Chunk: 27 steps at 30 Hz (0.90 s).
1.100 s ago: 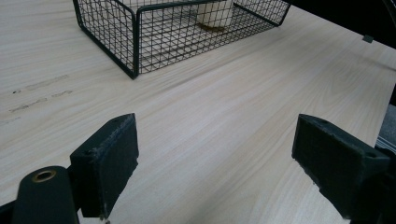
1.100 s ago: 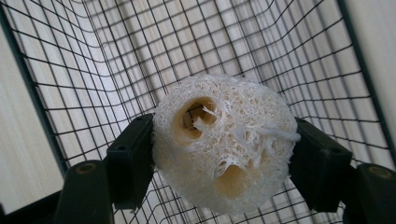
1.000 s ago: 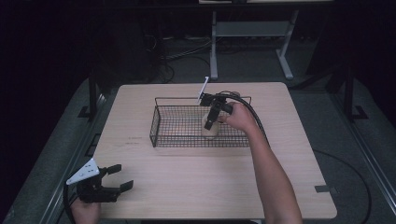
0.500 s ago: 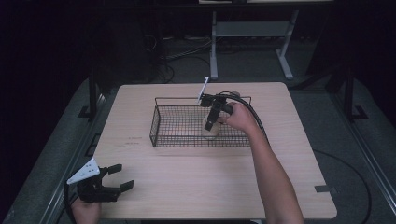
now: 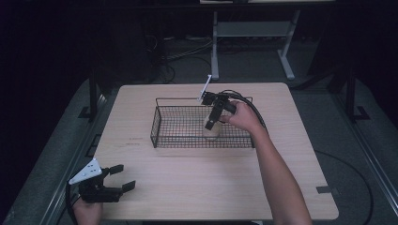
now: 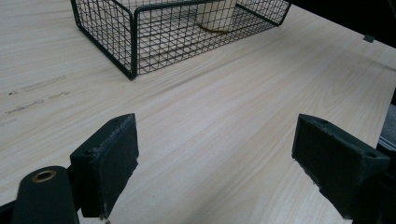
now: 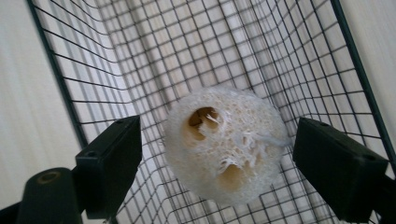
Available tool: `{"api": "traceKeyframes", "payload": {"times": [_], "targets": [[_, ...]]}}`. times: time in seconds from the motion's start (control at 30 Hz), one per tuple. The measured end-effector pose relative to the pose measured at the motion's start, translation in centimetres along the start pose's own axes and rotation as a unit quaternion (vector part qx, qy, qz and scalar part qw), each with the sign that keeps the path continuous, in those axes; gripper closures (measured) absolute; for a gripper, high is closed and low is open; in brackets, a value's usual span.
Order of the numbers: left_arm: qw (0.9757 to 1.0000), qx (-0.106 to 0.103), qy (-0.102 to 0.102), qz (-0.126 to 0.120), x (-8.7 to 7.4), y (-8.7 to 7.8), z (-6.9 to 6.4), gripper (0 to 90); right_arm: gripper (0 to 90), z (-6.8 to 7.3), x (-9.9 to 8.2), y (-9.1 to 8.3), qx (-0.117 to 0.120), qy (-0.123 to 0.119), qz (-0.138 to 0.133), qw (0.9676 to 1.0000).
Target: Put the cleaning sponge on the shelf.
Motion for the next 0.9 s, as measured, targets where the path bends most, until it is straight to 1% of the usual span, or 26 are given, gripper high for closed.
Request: {"api": "traceKeyframes", "payload": {"times": [0.03,0.07,0.17,0.23,0.27,0.33,0.43,0.63,0.7,0.77,0.83,0.9], "targets": [[1.0,0.0,0.001,0.0,0.0,0.1,0.0,13.4,15.5,0.1,0.0,-0.1,0.001,-0.001,0.0,1.0],[1.0,0.0,0.001,0.001,0.0,0.1,0.0,13.4,15.6,0.1,0.0,-0.2,-0.003,-0.004,-0.001,1.0],[1.0,-0.001,0.002,0.0,0.0,0.0,0.0,13.4,15.4,0.5,0.0,-0.4,-0.001,-0.008,-0.001,1.0],[1.0,-0.002,0.0,-0.001,-0.1,-0.1,-0.1,13.4,15.3,0.8,0.1,-0.6,-0.005,-0.011,-0.003,0.9999],[1.0,-0.002,0.003,-0.003,-0.1,-0.1,0.0,13.4,15.3,0.9,0.1,-0.7,-0.007,-0.011,-0.003,0.9999],[1.0,-0.001,0.002,-0.004,0.0,-0.3,-0.1,13.4,15.2,1.2,0.2,-1.1,-0.014,-0.016,-0.009,0.9997],[1.0,-0.002,0.002,-0.005,0.0,-0.3,0.0,13.4,14.7,1.7,0.2,-1.7,-0.014,-0.018,-0.017,0.9996],[1.0,-0.003,0.003,-0.004,0.0,-0.2,-0.2,13.4,14.7,2.5,-0.1,-2.5,-0.012,-0.024,-0.014,0.9995],[1.0,-0.004,0.003,-0.004,0.0,-0.1,-0.3,13.4,14.7,2.8,-0.2,-2.6,-0.017,-0.026,-0.011,0.9995],[1.0,-0.005,0.003,-0.004,0.0,-0.1,-0.3,13.4,14.7,3.1,-0.2,-2.8,-0.017,-0.03,-0.014,0.9993],[1.0,-0.004,0.004,-0.003,0.0,-0.1,-0.4,13.4,14.7,3.6,-0.2,-3.0,-0.007,-0.039,-0.015,0.9991],[1.0,-0.005,0.004,-0.005,0.0,-0.1,-0.4,13.4,14.7,4.0,-0.2,-3.3,-0.011,-0.044,-0.016,0.9988]]}}
Point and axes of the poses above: each handheld gripper's, and its own axes: y roughly forward along the jaws, x roughly out of its top, z roughly to its left, the point moved 4 cm from there along y, roughly forward along the jaws, and after that the axes turned 10 degrees about x, right-handed, at the moved point
